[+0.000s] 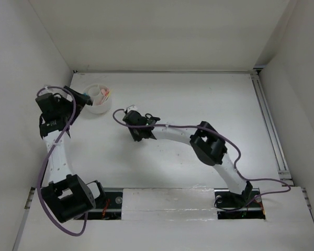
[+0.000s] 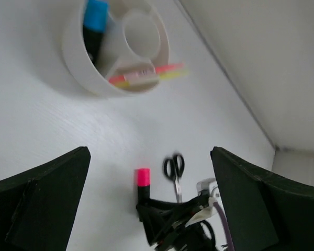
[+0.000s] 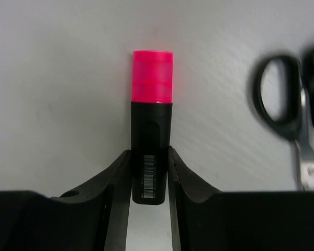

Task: Sort the stationery into containers
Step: Pick up the pen from the center of the board, then place the pen in the storage box.

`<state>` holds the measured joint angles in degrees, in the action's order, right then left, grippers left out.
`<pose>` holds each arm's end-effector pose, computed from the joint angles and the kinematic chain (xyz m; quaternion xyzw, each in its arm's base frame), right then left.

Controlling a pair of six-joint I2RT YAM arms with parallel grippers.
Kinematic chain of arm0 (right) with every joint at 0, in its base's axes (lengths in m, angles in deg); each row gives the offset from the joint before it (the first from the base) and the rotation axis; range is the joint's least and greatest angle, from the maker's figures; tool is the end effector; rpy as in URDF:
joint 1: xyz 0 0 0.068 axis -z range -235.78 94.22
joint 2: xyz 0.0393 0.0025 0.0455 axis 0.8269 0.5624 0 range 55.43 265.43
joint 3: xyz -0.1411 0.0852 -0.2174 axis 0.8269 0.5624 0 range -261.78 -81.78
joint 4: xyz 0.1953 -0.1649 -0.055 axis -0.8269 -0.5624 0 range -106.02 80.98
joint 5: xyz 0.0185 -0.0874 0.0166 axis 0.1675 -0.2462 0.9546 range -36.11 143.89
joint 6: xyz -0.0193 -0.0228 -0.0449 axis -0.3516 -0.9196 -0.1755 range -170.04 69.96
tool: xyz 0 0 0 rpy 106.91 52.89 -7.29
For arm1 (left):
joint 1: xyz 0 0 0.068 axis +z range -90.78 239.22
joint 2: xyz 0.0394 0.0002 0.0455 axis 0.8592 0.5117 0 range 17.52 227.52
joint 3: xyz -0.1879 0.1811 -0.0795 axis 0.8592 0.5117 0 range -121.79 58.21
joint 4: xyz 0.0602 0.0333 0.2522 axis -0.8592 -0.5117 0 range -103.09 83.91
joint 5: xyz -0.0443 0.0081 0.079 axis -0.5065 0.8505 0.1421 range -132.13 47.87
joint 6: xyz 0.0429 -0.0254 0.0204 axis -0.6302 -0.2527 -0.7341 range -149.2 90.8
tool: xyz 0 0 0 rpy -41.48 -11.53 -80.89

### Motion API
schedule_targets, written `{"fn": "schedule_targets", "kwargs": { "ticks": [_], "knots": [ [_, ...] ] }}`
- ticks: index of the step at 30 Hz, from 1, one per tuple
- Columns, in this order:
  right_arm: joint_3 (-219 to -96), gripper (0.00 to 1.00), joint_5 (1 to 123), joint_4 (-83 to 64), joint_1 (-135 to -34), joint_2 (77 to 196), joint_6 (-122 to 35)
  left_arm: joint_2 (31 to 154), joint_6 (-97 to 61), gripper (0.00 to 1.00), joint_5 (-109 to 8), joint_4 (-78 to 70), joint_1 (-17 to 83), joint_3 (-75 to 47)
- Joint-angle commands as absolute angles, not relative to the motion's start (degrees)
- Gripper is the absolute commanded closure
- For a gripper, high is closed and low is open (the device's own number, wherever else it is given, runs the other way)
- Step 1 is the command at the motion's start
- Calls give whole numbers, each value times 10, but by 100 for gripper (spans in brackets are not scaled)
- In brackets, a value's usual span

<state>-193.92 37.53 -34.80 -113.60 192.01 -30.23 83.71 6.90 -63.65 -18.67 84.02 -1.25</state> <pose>0.2901 0.4423 0.1651 -0.2573 0.8958 0.1069 0.3462 0.2459 0.0992 0.3507 -0.3129 0.7455 -0.2075 0.5507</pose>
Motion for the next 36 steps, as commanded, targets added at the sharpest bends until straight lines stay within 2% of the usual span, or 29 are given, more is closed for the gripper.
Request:
{"fn": "schedule_targets", "kwargs": {
  "ticks": [1,2,6,9,18,20,23,24,25,27,28,29,32,33,34,35,36],
  "knots": [
    [-1804,100,385,-269,-1140,1804,-289,818,38,0,-748,-157,798,35],
    [-1794,100,385,-258,-1140,1762,-289,818,31,0,-760,-157,759,53],
    [-1814,100,405,-279,-1140,1726,-289,818,36,0,-753,-157,662,82],
    [-1832,100,425,-279,-1140,1721,-289,812,59,0,-753,-129,628,116],
    [-1808,100,455,-221,-1146,1670,-278,806,83,0,-765,-74,623,159],
    [-1807,100,463,-210,-1146,1664,-278,812,91,1,-780,-60,623,172],
    [-1807,100,471,-210,-1146,1664,-278,817,99,8,-785,-43,623,177],
    [-1807,100,476,-210,-1146,1664,-278,817,106,13,-791,-36,623,177],
    [-1807,100,476,-205,-1146,1664,-278,817,106,23,-791,-23,623,177],
    [-1807,100,476,-204,-1146,1664,-278,817,120,30,-798,-16,623,183],
    [-1807,100,483,-198,-1146,1664,-278,817,120,38,-798,-11,623,183],
    [-1807,100,490,-198,-1146,1664,-278,817,120,53,-798,-11,623,183],
    [-1807,100,502,-184,-1146,1664,-278,822,132,84,-798,2,623,177],
    [-1807,100,507,-184,-1146,1664,-278,822,132,100,-798,9,623,172],
    [-1807,98,507,-179,-1146,1664,-285,822,132,100,-793,15,623,166],
    [-1807,85,512,-179,-1146,1670,-285,828,132,100,-776,22,623,166],
    [-1802,40,519,-173,-1146,1671,-292,836,126,100,-717,22,623,152]
  ]
}}
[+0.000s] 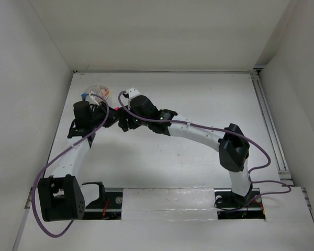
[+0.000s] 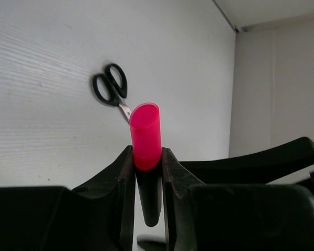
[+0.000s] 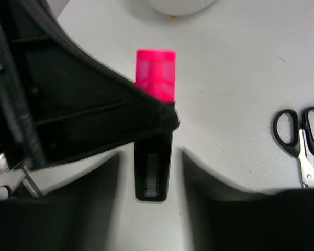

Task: Sort the stationery into containers
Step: Place the pen in the storage box.

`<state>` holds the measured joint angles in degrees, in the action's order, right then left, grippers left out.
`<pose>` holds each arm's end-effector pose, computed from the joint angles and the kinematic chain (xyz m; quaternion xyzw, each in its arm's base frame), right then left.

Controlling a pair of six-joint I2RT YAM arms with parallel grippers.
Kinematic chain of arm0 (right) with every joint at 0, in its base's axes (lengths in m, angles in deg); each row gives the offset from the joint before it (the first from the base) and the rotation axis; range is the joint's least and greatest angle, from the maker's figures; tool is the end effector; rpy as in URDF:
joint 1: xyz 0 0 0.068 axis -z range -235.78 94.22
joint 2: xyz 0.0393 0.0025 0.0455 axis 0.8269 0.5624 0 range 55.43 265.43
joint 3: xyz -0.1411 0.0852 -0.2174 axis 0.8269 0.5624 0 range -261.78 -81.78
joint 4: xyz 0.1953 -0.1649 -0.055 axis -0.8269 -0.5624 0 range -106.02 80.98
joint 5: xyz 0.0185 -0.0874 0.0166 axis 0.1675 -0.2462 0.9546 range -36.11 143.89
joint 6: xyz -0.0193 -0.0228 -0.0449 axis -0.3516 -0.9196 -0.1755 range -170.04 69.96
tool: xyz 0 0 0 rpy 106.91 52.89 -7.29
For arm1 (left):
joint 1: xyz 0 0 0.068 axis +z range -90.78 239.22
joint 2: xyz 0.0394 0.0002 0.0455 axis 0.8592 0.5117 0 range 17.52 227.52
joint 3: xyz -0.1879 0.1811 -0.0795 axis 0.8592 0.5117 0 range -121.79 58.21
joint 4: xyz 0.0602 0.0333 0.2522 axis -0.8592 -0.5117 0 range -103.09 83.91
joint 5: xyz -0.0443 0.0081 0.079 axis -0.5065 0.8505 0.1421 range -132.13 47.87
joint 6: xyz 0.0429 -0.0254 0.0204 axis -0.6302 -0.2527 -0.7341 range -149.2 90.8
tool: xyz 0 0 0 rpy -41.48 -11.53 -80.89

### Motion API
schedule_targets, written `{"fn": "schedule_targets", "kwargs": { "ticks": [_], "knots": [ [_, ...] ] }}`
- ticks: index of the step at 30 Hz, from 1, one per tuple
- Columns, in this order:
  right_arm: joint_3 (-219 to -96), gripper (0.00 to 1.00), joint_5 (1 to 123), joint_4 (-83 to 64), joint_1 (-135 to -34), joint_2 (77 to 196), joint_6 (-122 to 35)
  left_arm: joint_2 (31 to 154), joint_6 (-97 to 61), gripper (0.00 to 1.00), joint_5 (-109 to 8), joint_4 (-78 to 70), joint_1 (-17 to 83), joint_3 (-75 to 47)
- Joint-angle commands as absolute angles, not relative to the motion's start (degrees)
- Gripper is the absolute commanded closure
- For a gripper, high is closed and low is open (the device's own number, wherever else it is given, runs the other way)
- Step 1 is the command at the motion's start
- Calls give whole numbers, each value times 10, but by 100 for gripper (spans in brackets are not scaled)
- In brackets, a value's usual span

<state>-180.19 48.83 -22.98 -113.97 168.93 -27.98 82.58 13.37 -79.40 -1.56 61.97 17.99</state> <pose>0.2520 0.4005 0.2966 -0.2457 0.8255 0.2975 0.4119 0.2529 -0.0094 0.2691 -0.1310 0.7880 -0.4309 0.4198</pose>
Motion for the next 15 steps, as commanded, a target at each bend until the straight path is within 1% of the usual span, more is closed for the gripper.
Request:
{"fn": "schedule_targets", "kwargs": {
  "ticks": [1,2,4,7,10,11,12,15],
  "knots": [
    [-1802,26,519,-173,-1146,1671,-292,841,126,100,-685,10,623,142],
    [-1794,12,512,-173,-1146,1671,-292,848,120,100,-659,2,623,135],
    [-1777,4,497,-168,-1146,1657,-292,853,131,100,-615,12,623,123],
    [-1736,3,461,-168,-1146,1635,-292,874,126,100,-561,71,623,108],
    [-1694,3,433,-168,-1146,1611,-292,904,108,100,-467,85,623,59],
    [-1666,3,427,-168,-1146,1593,-292,911,90,100,-447,97,623,43],
    [-1616,3,417,-168,-1146,1561,-298,950,65,100,-387,104,629,5],
    [-1594,3,417,-168,-1146,1545,-304,983,18,100,-369,110,643,-34]
  ]
}}
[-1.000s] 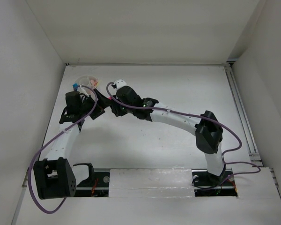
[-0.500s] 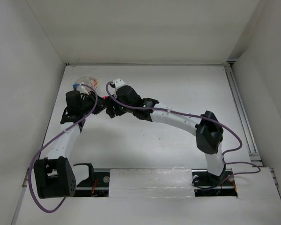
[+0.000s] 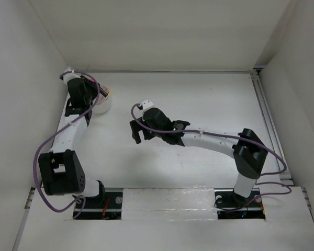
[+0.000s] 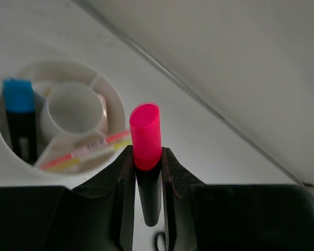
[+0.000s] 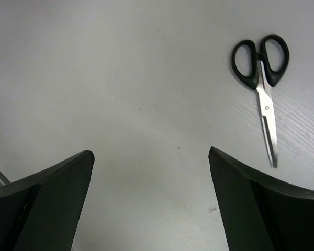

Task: Sort the stationery into containers
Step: Place the pen in the storage box.

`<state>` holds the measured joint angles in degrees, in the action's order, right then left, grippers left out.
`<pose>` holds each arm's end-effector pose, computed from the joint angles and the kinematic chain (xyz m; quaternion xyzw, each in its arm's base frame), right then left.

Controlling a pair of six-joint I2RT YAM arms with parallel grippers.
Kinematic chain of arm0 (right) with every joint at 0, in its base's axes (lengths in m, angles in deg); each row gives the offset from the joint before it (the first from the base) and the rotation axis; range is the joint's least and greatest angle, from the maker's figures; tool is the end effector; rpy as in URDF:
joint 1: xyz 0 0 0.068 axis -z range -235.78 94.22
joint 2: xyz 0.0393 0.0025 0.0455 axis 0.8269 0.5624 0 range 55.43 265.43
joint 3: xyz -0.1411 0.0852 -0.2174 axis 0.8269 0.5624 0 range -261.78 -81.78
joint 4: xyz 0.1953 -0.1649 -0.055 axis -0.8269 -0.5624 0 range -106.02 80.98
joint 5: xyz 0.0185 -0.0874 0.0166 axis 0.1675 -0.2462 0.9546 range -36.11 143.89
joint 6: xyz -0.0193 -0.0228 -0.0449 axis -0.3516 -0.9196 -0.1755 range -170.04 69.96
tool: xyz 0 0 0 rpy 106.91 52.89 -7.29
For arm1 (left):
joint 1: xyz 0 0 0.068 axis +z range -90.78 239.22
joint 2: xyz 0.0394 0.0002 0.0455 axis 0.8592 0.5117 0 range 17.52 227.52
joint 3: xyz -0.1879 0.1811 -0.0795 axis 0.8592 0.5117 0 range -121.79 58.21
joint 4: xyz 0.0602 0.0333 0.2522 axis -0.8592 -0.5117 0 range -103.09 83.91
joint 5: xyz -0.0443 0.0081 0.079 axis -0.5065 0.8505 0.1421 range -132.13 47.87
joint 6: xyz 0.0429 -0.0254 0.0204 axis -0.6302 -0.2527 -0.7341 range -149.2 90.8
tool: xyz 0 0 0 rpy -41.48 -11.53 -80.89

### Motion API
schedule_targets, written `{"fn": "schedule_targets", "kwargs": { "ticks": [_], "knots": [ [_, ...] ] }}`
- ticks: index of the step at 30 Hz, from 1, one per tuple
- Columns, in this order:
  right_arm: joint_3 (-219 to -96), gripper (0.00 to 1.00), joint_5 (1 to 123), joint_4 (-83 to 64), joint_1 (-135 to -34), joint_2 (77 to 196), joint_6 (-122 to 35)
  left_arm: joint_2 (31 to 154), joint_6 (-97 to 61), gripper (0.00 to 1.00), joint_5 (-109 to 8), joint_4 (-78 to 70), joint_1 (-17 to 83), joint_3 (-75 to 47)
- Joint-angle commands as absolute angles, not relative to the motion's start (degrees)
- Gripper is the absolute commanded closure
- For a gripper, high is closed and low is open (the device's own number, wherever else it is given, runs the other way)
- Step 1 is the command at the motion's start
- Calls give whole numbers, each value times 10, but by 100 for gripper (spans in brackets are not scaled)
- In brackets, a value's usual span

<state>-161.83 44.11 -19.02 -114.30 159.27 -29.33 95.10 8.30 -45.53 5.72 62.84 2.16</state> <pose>0.2256 0.3570 0.2652 -0.2468 0.8445 0.2414 0.4095 0.3205 0.0181 0.3189 -0.2504 0.7221 -0.2095 0.6099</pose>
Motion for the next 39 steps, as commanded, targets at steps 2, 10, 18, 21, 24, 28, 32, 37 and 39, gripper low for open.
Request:
{"fn": "schedule_targets", "kwargs": {
  "ticks": [2,10,18,21,24,28,32,37,39],
  "knots": [
    [-1562,3,417,-168,-1146,1521,-310,1007,-12,100,-338,110,651,-67],
    [-1510,3,451,-154,-1146,1488,-320,1047,-146,100,-226,158,656,-95],
    [-1492,3,475,-144,-1146,1482,-320,1055,-160,100,-161,213,656,-66],
    [-1487,3,475,-139,-1146,1477,-326,1071,-160,100,-155,213,656,-66],
    [-1487,3,480,-133,-1146,1477,-326,1088,-154,100,-155,213,656,-66],
    [-1487,3,480,-133,-1146,1477,-326,1112,-148,100,-150,213,656,-66],
    [-1481,3,485,-128,-1146,1477,-326,1129,-143,100,-138,213,656,-72],
    [-1481,2,491,-128,-1146,1477,-326,1148,-131,100,-138,213,656,-72],
    [-1481,2,491,-128,-1146,1477,-326,1153,-125,100,-138,207,656,-72]
  ]
}}
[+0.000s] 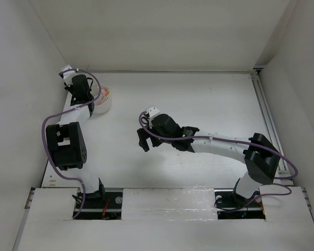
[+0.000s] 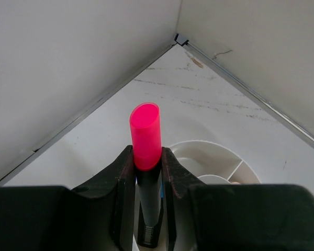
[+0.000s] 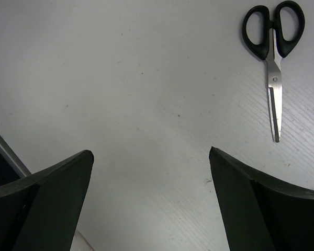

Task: Sort the stationery into containers
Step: Place the pen in the storage box.

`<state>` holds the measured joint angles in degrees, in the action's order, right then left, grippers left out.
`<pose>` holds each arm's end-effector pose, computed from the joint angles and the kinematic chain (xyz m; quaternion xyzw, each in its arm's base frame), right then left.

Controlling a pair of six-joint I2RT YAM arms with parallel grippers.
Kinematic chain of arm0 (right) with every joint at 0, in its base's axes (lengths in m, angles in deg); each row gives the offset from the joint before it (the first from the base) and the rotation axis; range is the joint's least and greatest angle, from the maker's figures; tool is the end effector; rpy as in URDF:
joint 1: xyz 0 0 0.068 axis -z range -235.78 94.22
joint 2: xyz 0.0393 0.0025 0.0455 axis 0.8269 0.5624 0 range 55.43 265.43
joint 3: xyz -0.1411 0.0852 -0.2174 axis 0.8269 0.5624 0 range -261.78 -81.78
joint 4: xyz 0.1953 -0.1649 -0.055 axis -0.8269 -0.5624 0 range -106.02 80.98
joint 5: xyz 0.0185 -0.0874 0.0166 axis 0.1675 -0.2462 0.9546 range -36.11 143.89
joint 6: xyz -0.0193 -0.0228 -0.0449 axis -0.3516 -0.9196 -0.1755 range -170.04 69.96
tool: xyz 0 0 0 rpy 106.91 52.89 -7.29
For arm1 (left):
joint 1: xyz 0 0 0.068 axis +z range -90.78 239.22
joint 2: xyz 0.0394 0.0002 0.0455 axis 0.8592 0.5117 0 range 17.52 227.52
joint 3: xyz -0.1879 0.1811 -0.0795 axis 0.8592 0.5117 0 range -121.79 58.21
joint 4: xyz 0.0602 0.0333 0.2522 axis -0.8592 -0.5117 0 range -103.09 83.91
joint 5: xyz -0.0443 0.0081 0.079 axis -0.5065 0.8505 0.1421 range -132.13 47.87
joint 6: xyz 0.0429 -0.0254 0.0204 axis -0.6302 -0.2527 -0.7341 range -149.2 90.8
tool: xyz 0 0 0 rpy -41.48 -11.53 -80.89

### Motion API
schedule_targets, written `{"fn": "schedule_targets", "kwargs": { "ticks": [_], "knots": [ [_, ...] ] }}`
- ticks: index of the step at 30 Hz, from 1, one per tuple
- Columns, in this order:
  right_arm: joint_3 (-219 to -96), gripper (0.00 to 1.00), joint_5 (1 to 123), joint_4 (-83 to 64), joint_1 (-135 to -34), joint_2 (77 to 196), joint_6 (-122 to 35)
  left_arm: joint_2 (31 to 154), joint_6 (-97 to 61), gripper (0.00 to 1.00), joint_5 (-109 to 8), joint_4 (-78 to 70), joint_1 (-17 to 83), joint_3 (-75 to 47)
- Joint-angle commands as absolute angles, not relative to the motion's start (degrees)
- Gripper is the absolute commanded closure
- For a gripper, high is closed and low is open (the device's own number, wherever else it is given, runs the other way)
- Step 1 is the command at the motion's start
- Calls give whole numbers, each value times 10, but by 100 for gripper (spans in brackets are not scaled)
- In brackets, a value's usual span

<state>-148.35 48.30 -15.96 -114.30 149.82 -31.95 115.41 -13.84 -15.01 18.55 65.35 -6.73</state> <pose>0.1987 0.3179 0.2530 -0.2846 0.8383 0.2532 0.3901 0.3950 0.0587 0.2770 -0.2877 0.6939 0.1256 0.6481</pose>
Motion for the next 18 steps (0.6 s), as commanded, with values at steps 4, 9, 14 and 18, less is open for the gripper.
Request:
{"fn": "schedule_targets", "kwargs": {
  "ticks": [4,9,14,18],
  "knots": [
    [-1481,2,491,-128,-1146,1477,-326,1167,-120,100,-151,199,656,-72],
    [-1481,2,491,-123,-1146,1477,-326,1173,-114,100,-151,190,656,-77],
    [-1487,2,491,-123,-1146,1477,-326,1173,-109,75,-170,184,656,-77],
    [-1493,2,496,-123,-1146,1482,-326,1161,-114,48,-184,184,651,-71]
  ]
}}
